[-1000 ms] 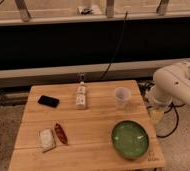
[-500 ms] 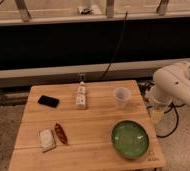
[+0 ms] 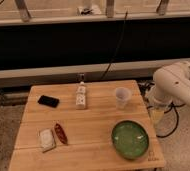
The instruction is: Push the ceramic bowl across the table
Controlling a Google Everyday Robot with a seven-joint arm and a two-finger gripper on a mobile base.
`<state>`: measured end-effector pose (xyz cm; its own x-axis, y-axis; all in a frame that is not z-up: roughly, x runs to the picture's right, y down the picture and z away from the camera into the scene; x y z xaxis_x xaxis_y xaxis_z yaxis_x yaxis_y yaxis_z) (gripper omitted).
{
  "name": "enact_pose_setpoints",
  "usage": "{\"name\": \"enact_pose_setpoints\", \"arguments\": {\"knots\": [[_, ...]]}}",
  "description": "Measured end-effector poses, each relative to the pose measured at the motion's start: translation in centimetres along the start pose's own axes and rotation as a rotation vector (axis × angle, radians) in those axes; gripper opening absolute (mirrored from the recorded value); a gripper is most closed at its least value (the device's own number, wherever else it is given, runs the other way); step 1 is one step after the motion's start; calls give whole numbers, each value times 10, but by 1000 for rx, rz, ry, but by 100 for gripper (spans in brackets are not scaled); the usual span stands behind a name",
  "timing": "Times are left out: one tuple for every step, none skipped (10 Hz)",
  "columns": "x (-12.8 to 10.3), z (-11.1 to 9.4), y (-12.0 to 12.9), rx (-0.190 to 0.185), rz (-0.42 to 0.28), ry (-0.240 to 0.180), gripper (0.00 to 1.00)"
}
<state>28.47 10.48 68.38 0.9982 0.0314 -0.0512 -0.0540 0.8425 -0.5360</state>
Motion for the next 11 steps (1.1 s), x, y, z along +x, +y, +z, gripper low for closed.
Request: {"name": "enact_pose_setpoints", "arguments": {"knots": [[0,0,0,0,0,0,80],[0,0,0,0,0,0,80],[0,0,0,0,0,0,80],[1,1,1,-2,0,0,80],[5,5,9,-4,7,-3,80],[8,9,18,-5,12,-6,80],[12,11,26,-8,20,-11,80],[13,13,27,-9,22,-12,80],[11,14,28,-10,21,-15,80],[12,15,30,-11,22,-14,80],[12,14,31,-10,22,-14,80]]}}
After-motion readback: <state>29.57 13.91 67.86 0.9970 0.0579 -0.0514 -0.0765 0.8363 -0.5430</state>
